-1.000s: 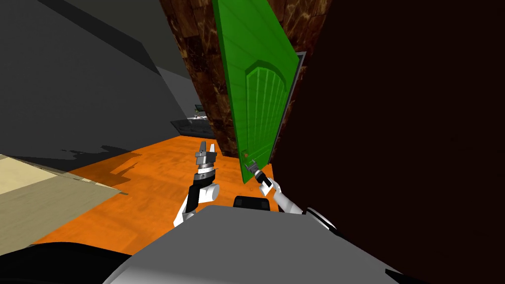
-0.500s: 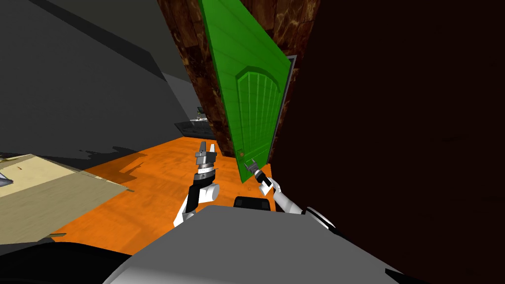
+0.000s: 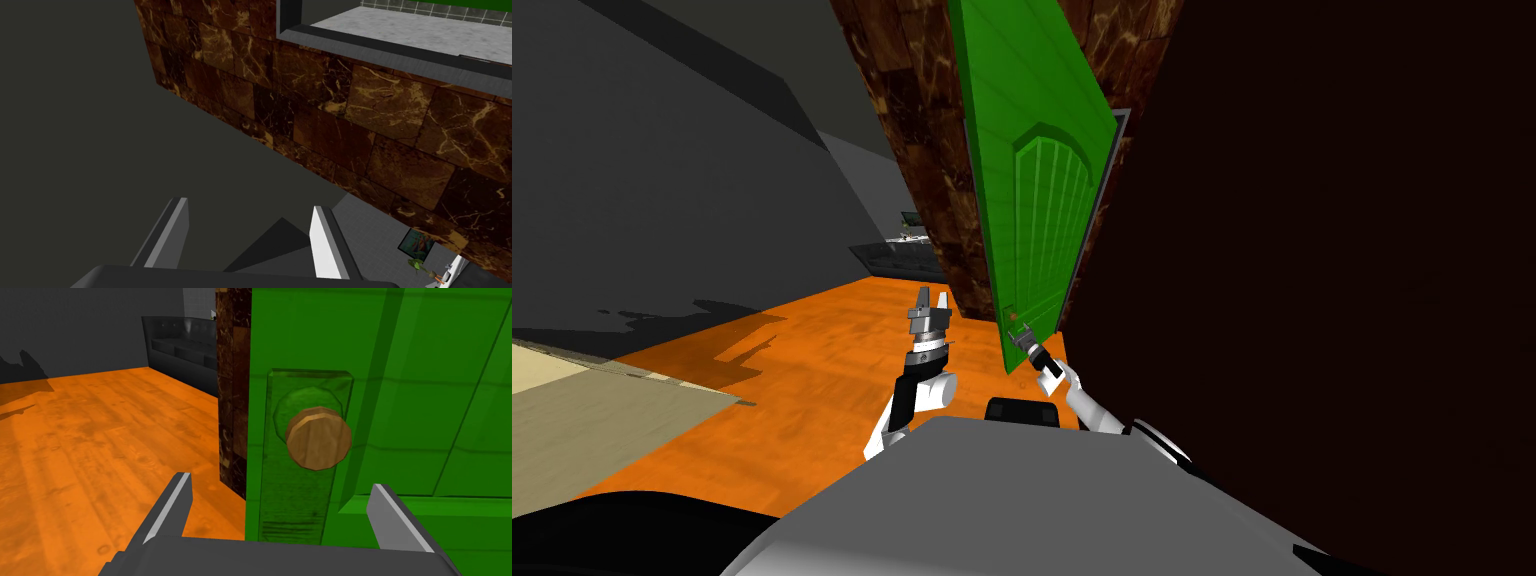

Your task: Pull the door open

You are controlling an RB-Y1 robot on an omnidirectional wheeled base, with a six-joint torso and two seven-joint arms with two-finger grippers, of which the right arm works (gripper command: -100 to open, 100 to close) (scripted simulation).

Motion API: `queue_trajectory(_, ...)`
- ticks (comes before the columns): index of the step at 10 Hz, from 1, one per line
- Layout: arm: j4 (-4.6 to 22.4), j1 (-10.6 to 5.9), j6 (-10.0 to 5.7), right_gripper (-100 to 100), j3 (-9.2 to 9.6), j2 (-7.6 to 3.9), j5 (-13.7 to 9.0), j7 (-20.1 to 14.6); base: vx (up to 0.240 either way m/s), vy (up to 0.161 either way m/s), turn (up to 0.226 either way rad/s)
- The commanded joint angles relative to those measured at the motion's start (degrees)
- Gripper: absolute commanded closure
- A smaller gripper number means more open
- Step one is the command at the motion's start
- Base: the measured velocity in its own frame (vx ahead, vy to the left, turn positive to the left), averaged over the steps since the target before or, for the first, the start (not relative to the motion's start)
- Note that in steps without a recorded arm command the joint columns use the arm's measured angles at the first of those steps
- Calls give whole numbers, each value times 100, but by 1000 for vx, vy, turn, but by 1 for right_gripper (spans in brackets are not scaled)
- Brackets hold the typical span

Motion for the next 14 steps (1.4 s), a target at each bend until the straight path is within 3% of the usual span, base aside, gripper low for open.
queue_trajectory(1, 19, -7, -9, -100, -17, 2, -5, -6, 45, 210, -163)
queue_trajectory(10, 187, -61, -100, -100, -175, -90, -55, -75, 14, 183, -109)
queue_trajectory(12, 275, -86, -150, -100, -258, -171, -83, -119, 22, 197, -44)
queue_trajectory(14, 434, -132, -250, -100, -410, -350, -139, -220, -10, 174, 48)
